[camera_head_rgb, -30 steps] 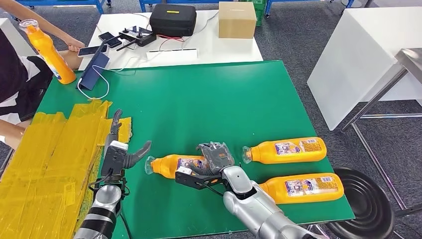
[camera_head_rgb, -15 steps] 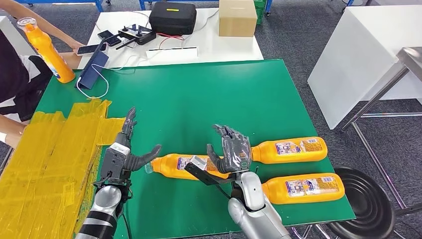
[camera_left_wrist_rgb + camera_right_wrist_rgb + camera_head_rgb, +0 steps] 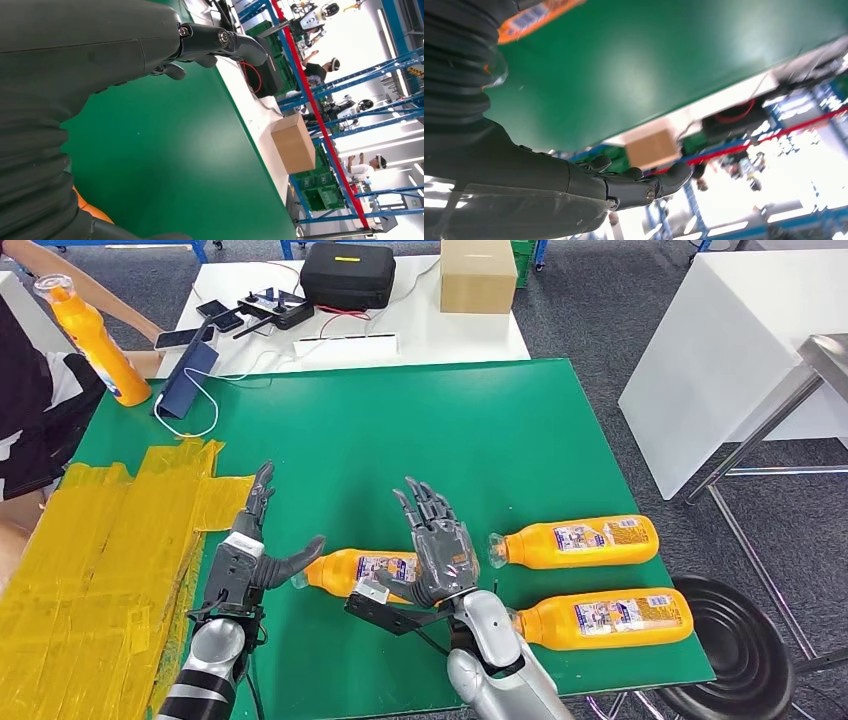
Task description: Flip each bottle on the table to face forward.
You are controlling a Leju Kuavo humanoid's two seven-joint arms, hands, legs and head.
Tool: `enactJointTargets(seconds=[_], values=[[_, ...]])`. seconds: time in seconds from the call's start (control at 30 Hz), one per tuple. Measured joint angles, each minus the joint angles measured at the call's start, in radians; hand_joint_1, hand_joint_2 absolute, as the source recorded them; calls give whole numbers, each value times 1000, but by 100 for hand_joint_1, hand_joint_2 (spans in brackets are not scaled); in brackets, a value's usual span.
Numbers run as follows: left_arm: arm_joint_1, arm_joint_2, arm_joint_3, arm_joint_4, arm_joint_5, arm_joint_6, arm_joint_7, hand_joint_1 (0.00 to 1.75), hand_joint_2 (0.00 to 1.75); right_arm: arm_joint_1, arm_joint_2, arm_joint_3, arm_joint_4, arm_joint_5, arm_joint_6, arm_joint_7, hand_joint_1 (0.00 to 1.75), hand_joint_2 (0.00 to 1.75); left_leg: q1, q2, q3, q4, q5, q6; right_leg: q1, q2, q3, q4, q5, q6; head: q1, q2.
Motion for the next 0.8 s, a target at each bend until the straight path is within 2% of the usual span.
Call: enactJointTargets(seconds=[0.27,0.47,0.6,0.8], values=[[0,0,4,0,-1,7,-11,0,175,-2,-42,78,-44,-85,84,-45,0,0,0,0,0,0,0,0,0,0,0,0,0,0,0,0],[-9,0,8,10,3,14,-26,0,175,-12,-80,145,-59,-196,188,-102,0,0,0,0,0,0,0,0,0,0,0,0,0,0,0,0],[-20,0,9,24,3,15,-30,0,175,-18,-97,177,-59,-214,200,-112,0,175,0,0,0,0,0,0,0,0,0,0,0,0,0,0],[-24,0,13,38,5,23,-32,0,175,-23,-122,205,-54,-219,215,-84,0,175,0,0,0,0,0,0,0,0,0,0,0,0,0,0]])
